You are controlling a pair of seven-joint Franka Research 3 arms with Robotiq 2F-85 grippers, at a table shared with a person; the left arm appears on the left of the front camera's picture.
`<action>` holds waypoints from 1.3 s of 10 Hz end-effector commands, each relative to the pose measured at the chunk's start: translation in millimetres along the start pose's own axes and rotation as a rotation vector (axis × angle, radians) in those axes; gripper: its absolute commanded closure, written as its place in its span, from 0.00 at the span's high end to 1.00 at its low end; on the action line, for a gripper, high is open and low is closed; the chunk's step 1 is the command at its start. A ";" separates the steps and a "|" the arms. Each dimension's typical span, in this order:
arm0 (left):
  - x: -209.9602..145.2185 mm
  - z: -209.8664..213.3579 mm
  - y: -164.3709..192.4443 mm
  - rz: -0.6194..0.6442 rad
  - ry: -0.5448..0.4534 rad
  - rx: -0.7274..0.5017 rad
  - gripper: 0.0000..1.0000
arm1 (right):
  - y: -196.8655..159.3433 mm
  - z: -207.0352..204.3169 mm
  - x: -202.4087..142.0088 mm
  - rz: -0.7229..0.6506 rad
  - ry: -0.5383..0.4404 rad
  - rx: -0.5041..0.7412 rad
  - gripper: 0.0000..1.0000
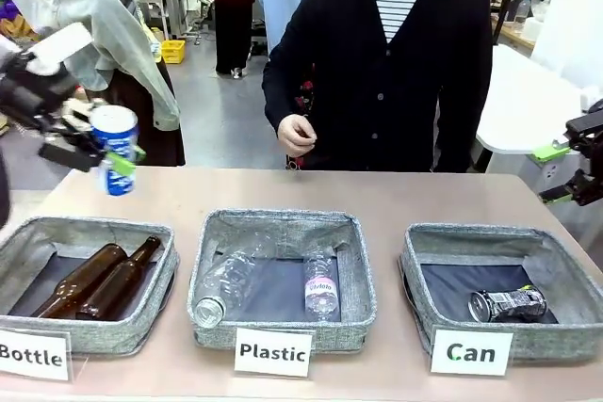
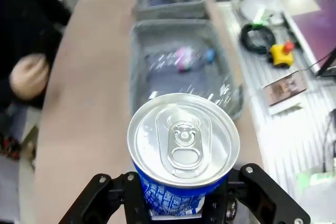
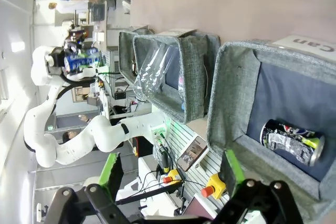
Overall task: Sort the can waste into the basket.
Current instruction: Pick up the can waste from the table and place it in the right Fabric basket.
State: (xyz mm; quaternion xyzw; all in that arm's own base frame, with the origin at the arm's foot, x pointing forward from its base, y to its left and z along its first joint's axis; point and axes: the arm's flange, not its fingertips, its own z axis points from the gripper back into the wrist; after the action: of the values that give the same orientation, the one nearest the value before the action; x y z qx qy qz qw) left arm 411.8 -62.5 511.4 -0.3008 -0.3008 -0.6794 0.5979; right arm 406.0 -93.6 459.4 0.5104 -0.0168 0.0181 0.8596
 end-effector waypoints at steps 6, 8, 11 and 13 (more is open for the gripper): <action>202.0 -270.5 15.8 -0.116 0.090 -0.375 0.34 | 23.3 129.2 -115.1 -0.045 -0.208 -0.204 1.00; 252.1 -353.5 33.1 -0.122 0.107 -0.248 0.34 | -0.6 127.6 -132.3 -0.051 -0.208 -0.166 1.00; 303.9 -423.1 60.9 -0.057 0.124 -0.086 0.34 | -17.7 142.0 -153.9 -0.033 -0.240 -0.131 1.00; 321.6 -439.6 60.8 -0.020 0.108 -0.017 0.34 | -15.8 134.1 -144.9 -0.066 -0.236 -0.139 1.00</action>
State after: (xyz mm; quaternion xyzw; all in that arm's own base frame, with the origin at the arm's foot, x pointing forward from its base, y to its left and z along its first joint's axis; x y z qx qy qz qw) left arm 419.4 -593.3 471.5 -0.2731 -0.2662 -0.7102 0.5917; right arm 254.9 -227.4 501.8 0.4510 -0.1108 -0.0729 0.8826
